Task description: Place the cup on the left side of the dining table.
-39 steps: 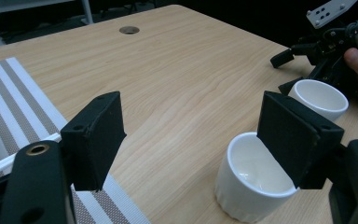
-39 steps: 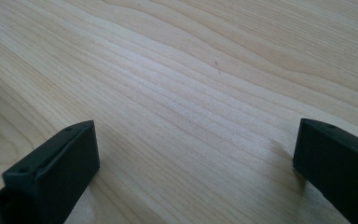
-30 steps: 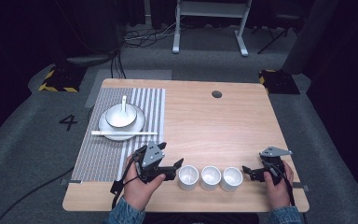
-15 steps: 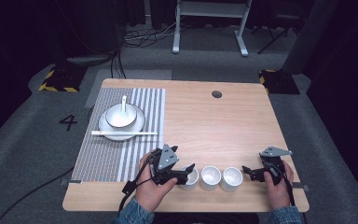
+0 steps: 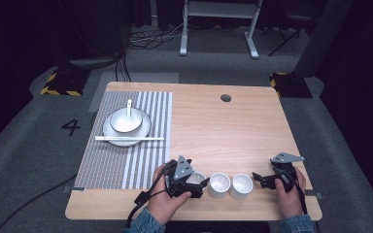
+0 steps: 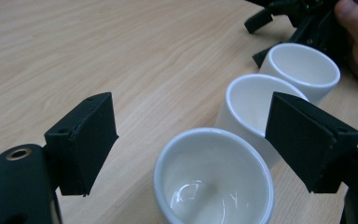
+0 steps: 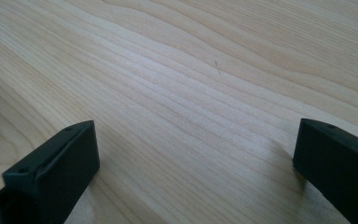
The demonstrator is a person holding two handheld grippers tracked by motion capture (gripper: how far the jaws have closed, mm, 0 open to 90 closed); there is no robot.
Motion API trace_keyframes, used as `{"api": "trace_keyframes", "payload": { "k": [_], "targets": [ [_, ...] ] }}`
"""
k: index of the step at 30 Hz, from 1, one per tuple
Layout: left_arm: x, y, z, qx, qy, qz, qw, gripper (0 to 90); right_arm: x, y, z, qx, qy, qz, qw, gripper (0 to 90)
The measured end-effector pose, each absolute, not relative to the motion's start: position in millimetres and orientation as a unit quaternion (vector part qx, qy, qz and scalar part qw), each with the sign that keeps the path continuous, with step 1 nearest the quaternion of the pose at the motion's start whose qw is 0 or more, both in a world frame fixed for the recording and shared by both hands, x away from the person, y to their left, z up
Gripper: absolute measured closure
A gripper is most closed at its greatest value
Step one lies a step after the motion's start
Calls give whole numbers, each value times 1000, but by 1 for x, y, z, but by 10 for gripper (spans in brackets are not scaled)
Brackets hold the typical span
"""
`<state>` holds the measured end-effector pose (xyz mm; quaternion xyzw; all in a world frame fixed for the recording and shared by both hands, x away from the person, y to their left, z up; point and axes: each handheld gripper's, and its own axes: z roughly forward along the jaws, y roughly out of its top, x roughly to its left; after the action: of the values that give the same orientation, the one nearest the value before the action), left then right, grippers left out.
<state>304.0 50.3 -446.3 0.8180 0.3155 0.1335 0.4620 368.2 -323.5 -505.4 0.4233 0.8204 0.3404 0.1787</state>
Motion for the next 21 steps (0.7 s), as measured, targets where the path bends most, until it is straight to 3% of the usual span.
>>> {"api": "trace_keyframes", "payload": {
  "k": [21],
  "targets": [
    [302, 44, -476, 851, 315, 116, 404, 158, 368, -323, -505, 423, 820, 340, 179, 3]
  ]
}}
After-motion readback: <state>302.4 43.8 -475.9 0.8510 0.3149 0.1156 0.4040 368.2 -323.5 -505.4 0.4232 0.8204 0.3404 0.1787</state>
